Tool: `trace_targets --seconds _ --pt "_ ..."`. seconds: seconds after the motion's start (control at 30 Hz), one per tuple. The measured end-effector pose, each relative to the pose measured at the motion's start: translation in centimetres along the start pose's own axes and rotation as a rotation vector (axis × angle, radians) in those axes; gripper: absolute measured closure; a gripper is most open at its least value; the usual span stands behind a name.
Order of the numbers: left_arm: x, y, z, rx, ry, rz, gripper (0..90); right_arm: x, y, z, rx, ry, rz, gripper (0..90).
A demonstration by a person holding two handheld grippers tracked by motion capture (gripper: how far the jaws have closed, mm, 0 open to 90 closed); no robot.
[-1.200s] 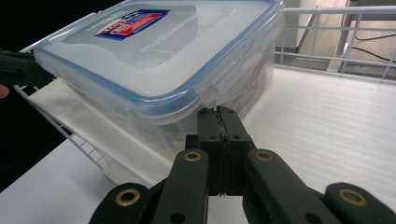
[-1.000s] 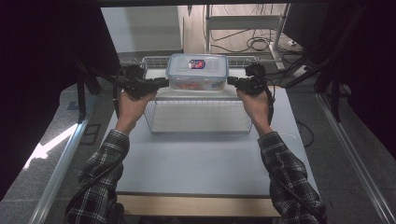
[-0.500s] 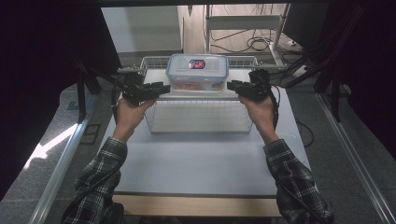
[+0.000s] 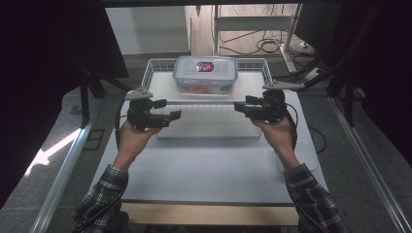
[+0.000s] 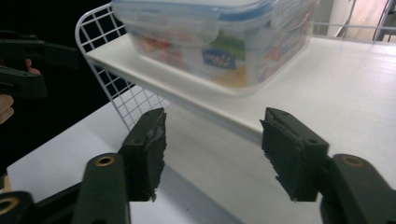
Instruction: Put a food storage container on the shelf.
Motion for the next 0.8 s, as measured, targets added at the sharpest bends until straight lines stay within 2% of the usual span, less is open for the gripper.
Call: trace_targets --seconds 0.23,0.37,0.5,0.6,0.7,0.8 --pt "-0.8 1.5 2.8 0.01 -0.017 -0.005 12.7 -1.0 -1.1 2.0 -0.038 -0.002 -0.014 27.1" --pt "-1.0 1.9 4.3 0.01 -0.023 -0.012 9.9 -1.3 -1.7 3.3 -0.052 -0.016 -0.028 21.1" --pt "-1.0 2.0 5.8 -0.007 -0.027 -0.018 7.6 -1.5 -2.2 4.6 -0.071 -0.026 -0.045 15.8" --pt "-0.8 1.7 6.4 0.011 -0.042 -0.061 5.6 -1.5 -2.5 5.5 -0.097 -0.042 -0.051 11.3" --pt "-0.8 1.9 7.1 0.019 -0.036 -0.054 4.7 -1.7 -2.9 6.2 -0.106 -0.044 -0.064 8.5" --pt "-0.7 2.2 8.1 0.045 -0.044 -0.064 3.4 -1.8 -3.3 7.0 -0.101 -0.052 -0.078 5.7"
Point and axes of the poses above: each handheld gripper's, and its own axes: x roughly forward along the jaws, z roughly out of its underside, y roughly to its right, the point moved 9 cm from there along x, roughly forward along the jaws, and after that the axes turned 6 degrees about -x, right-handed, at the moved point
